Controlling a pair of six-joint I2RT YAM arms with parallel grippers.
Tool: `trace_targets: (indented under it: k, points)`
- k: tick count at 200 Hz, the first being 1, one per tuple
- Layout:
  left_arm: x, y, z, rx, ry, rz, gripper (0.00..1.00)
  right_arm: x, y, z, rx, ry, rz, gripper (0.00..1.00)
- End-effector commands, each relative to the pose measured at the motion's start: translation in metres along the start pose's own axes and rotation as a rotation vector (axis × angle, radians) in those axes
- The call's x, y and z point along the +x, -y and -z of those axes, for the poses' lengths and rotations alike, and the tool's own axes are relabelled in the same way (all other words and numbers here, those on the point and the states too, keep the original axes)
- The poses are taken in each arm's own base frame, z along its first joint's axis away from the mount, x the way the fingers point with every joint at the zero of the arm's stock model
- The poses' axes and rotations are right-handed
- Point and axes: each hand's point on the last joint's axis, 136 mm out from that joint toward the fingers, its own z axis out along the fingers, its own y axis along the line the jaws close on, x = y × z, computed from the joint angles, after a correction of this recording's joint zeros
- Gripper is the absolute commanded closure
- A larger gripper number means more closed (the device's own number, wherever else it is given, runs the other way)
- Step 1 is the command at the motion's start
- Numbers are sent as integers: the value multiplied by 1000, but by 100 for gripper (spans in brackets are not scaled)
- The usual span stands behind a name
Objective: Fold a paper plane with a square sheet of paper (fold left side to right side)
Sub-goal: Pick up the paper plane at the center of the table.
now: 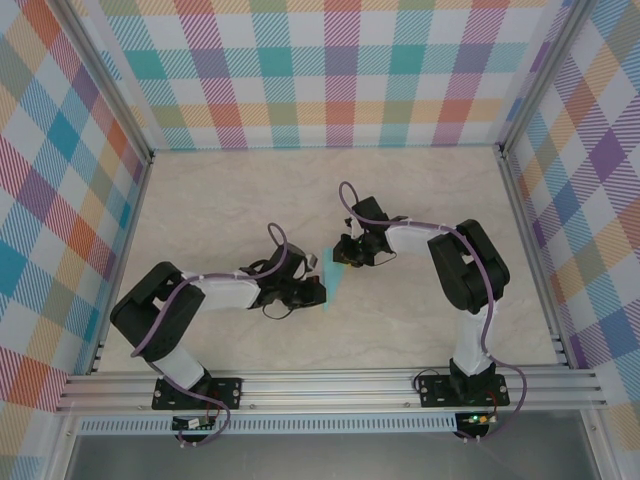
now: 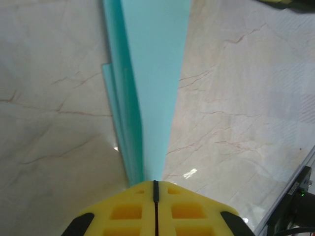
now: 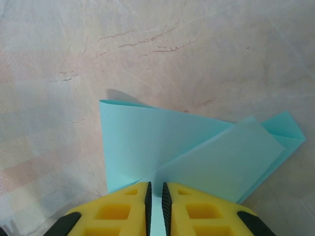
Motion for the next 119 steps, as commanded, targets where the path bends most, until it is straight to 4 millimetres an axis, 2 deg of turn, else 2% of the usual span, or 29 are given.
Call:
trace_targets:
  k: [1, 30, 57, 82, 99, 119]
  points:
    - [-27, 24, 23, 18, 62, -53, 86, 1, 8, -2, 34, -13, 18, 77]
    - [-51, 30, 58, -18, 156, -78, 78, -15, -12, 27, 39, 54, 78, 64]
    - [-61, 11, 99, -181, 278, -116, 69, -20, -16, 66, 117, 132, 105, 48]
    - [-63, -11, 136, -324, 398, -109, 59, -10, -8, 94, 229, 187, 106, 36]
    - [-66, -18, 154, -359, 483, -83, 53, 4, -7, 98, 298, 187, 104, 26]
    - [-67, -21, 164, -360, 537, -59, 49, 24, -16, 88, 320, 164, 110, 16]
